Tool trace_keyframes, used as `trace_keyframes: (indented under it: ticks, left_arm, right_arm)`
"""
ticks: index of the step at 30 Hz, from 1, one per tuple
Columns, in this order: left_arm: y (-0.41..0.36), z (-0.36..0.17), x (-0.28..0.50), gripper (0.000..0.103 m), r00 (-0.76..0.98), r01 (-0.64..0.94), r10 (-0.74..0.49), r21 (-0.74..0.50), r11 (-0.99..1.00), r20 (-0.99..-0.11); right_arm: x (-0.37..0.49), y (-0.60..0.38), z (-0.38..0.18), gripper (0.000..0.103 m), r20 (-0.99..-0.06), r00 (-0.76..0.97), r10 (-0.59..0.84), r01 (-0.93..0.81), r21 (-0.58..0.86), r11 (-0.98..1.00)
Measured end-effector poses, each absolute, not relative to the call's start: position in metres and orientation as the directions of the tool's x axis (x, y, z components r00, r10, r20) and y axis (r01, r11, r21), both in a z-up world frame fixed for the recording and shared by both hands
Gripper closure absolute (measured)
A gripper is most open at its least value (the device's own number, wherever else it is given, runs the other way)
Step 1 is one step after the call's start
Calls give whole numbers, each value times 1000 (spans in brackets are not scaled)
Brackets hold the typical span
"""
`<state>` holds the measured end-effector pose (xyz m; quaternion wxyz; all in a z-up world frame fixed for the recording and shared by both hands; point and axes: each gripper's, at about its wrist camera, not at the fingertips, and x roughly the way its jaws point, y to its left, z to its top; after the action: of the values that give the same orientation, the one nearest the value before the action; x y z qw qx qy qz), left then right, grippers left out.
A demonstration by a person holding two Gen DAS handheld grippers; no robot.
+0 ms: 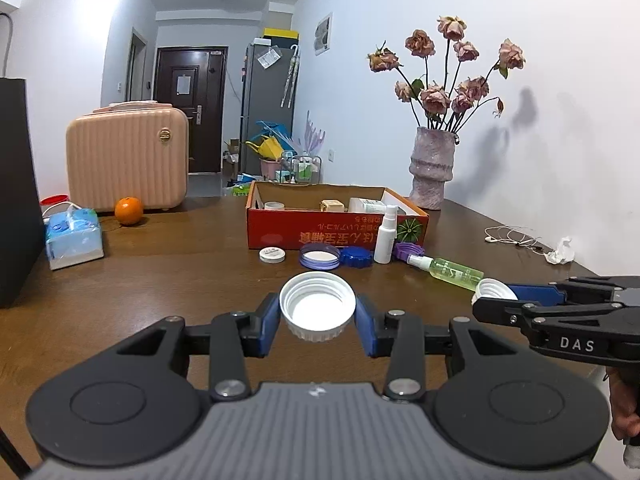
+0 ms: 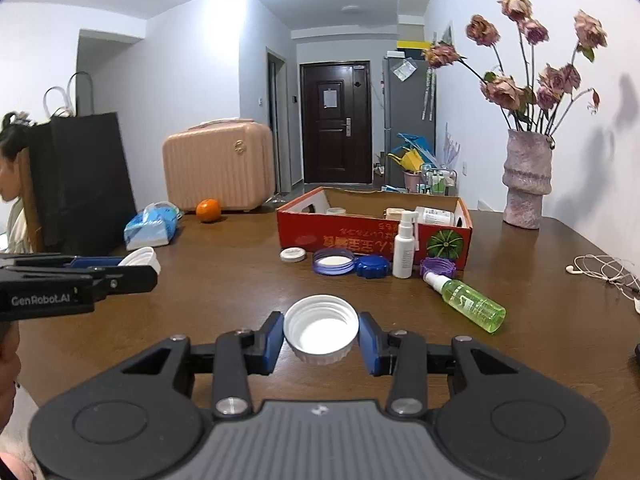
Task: Organize rigid objects
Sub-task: 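Carry both white caps over the box and open both tools inside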
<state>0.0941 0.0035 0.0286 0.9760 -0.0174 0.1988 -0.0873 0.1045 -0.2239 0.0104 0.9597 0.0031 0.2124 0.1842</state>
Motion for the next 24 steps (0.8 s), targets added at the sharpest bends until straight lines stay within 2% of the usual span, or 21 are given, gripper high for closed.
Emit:
trace_keyframes:
  ticks: [6, 9, 13, 18, 21, 24]
  left_arm:
    - [5, 46, 157, 63, 897, 201, -216, -80, 976, -385]
    - [8, 61, 210, 63, 891, 215, -231, -86, 973, -391]
    - [10, 74, 297, 63, 867, 232, -252, -99, 968, -430]
    - [11, 60, 407, 63, 807, 226, -234, -84, 971, -542]
    - [13, 38, 461, 63, 748, 233, -235, -86, 969, -621]
    - [10, 18, 489, 63, 717, 237, -218, -63, 969, -662]
  right_arm:
    - [164, -240, 35, 64, -367, 850, 378, -363, 112, 925]
    - [213, -245, 59, 64, -340, 848, 407, -393, 112, 913]
    - [294, -249, 83, 64, -354, 836, 420, -410, 105, 906]
    - [408, -263, 78, 64, -478, 784, 396, -377, 139, 916]
    - [468, -270, 57, 64, -578, 728, 369, -348, 152, 925]
    - [507, -271, 33, 64, -653, 673, 347, -330, 154, 931]
